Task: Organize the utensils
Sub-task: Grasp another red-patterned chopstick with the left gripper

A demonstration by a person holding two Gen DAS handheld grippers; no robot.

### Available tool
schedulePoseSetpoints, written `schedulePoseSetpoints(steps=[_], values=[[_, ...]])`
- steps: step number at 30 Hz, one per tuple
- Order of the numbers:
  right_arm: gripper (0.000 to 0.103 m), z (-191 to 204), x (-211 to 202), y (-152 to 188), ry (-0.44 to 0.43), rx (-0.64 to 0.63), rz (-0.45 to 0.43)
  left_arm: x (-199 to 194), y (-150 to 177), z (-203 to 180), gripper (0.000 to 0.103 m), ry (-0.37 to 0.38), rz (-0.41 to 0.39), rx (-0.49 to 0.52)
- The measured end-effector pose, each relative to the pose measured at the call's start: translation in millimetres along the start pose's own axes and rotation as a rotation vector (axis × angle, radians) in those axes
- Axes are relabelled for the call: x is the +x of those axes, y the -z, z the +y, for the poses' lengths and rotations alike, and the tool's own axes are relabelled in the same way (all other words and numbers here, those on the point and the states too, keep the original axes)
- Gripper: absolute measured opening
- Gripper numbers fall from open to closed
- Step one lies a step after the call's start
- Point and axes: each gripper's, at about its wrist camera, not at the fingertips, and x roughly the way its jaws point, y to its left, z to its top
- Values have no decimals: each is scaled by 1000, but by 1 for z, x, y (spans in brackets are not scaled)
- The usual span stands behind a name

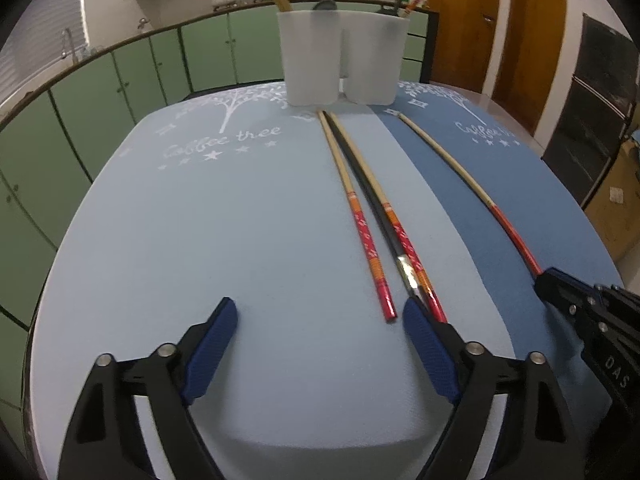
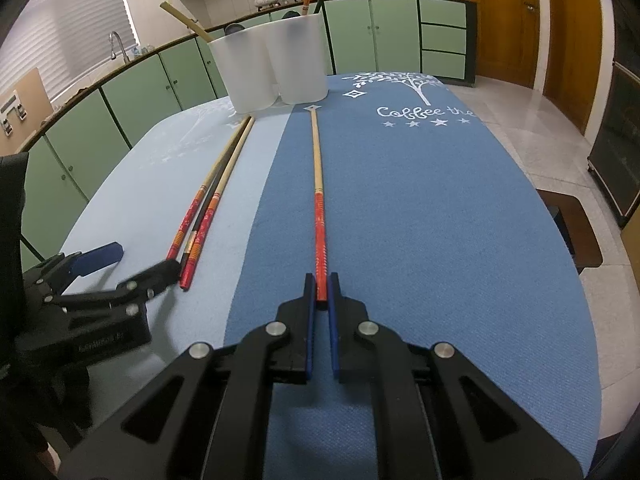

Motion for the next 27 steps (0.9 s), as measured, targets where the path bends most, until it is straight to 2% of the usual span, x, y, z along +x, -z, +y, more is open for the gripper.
schedulePoseSetpoints(steps=[8, 13, 15, 20, 27], values=[[6, 2, 3, 1, -2, -9, -7, -3, -2, -8, 55, -5, -17, -13], [6, 2, 5, 1, -4, -11, -15, -3, -5, -15, 25, 2, -24, -22], [6, 2, 5, 1, -3, -11, -17, -2, -6, -17, 7, 14, -24, -31], [5, 1, 4, 0, -6, -11, -17, -6, -5, -15, 6, 29, -30, -61], [5, 0, -10, -5, -18, -6, -34, -31, -10, -9, 5, 9, -82, -54]])
